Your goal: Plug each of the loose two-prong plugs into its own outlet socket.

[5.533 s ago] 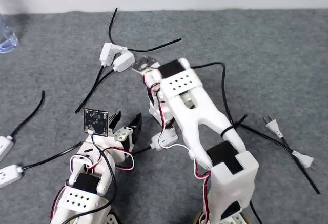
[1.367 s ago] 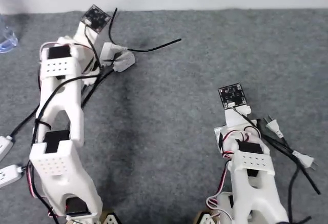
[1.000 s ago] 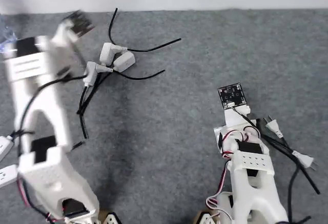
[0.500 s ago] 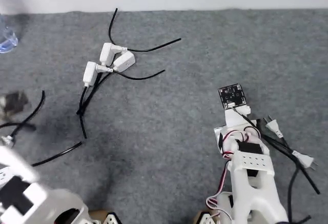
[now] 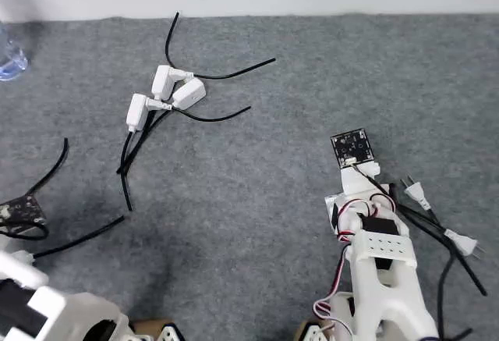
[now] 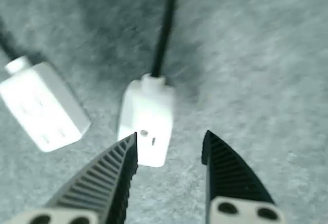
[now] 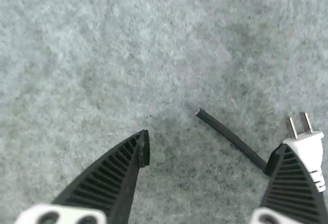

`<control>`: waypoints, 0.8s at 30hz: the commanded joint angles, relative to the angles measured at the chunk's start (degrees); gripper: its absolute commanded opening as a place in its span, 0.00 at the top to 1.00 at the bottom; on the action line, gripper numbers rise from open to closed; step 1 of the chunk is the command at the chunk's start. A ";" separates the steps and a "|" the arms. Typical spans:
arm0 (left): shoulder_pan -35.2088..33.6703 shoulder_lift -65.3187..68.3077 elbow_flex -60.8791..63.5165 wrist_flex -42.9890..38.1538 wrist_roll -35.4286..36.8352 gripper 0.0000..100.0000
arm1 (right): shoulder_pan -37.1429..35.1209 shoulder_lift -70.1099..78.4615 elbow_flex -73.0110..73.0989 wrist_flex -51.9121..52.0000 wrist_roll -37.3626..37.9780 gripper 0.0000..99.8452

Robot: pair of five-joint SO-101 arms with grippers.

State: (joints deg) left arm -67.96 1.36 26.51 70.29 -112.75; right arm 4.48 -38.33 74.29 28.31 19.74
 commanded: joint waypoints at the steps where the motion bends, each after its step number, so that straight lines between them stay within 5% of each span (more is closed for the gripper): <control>1: -0.18 -2.02 2.68 -6.77 0.09 0.81 | -0.31 -1.63 -0.35 -1.10 0.62 0.66; 10: 1.32 -2.20 15.08 -22.77 0.00 0.82 | -0.31 -1.63 -0.35 -1.19 0.62 0.66; 14: 3.87 -2.64 15.87 -23.56 -1.49 1.00 | -0.31 -1.63 -0.35 -1.19 0.62 0.66; 17: 5.19 -3.08 14.64 -22.51 -0.09 0.99 | -0.31 -1.63 -0.35 -1.19 0.62 0.66; 20: 7.03 -7.82 11.91 -12.48 1.05 0.99 | -0.31 -1.63 -0.35 -1.27 0.62 0.66; 24: 13.54 -20.92 3.91 14.07 1.05 0.99 | -0.22 -1.63 -0.26 -2.24 0.62 0.66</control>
State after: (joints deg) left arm -59.43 -9.19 37.32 64.31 -112.57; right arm 4.40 -38.33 74.29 27.43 19.74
